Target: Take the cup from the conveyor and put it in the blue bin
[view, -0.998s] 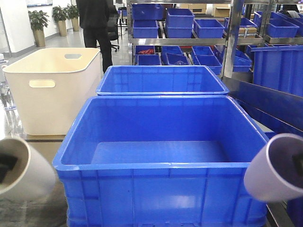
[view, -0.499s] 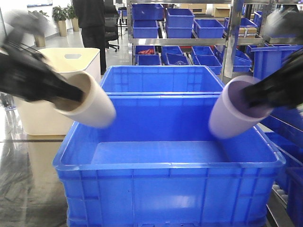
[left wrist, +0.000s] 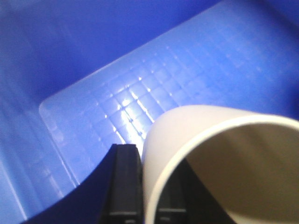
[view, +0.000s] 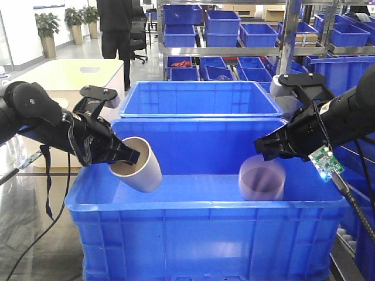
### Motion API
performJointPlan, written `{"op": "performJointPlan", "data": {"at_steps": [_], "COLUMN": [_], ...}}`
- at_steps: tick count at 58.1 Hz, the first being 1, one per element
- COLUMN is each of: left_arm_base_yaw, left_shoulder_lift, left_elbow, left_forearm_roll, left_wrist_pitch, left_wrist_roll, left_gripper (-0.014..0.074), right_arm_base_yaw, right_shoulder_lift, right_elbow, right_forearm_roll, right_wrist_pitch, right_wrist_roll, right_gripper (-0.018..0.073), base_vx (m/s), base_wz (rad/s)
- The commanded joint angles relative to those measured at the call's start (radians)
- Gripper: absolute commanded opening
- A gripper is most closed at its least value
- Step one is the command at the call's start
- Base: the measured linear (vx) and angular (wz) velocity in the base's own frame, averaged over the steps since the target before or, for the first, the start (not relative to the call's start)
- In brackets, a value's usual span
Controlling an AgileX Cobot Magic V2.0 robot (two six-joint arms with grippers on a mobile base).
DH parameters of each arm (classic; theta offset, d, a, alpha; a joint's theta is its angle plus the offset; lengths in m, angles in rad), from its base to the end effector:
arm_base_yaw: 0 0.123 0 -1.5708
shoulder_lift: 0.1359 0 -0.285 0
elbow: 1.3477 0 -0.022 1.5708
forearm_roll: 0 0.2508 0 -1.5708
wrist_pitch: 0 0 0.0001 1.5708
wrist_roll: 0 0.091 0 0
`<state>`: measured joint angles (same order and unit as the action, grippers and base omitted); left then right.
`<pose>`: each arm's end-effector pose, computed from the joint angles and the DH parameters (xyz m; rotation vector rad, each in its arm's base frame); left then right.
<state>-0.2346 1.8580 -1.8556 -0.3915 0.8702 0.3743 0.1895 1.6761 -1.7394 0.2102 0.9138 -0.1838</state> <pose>0.4110 -0.1255 0.3669 0.5482 2.2450 -0.4039 0.3686 0.0860 0.3977 -0.3656 2.2959 0.2609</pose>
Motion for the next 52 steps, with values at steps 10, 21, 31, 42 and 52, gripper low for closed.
{"op": "performJointPlan", "data": {"at_steps": [10,21,31,42,52], "left_arm_base_yaw": [-0.008,-0.008,-0.005,-0.005,-0.005], "left_shoulder_lift": [-0.069,-0.145,-0.270,-0.463,-0.719], "left_elbow": [-0.036,-0.036,-0.032,0.155,0.557], "left_forearm_roll": [-0.065,-0.041,0.068,0.066,0.039], "left_wrist_pitch": [-0.050,0.027,0.078,-0.001,-0.203], "left_wrist_roll": [-0.002,0.000,-0.001,-0.001,0.002], "left_gripper": [0.0422,0.0327,-0.0012,-0.0006,-0.0005], "right_arm_base_yaw": [-0.003,-0.003,-0.003,-0.003,-0.003], "right_shoulder_lift": [-0.052,-0.109,-0.209,-0.359,-0.612], "right_elbow": [-0.038,-0.038,-0.038,0.017,0.361], "right_forearm_roll": [0.014,0.003,-0.019,-0.018,-0.023], "right_wrist_pitch": [-0.069,-0.035,0.056,0.130,-0.089], "right_wrist_roll": [-0.007,-0.005,-0.002,-0.018,-0.043], "right_gripper": [0.0517,0.0351,-0.0016,-0.0009,-0.0009], "base_vx": [0.00,0.00,0.00,0.00,0.00], "base_wz": [0.00,0.00,0.00,0.00,0.00]}}
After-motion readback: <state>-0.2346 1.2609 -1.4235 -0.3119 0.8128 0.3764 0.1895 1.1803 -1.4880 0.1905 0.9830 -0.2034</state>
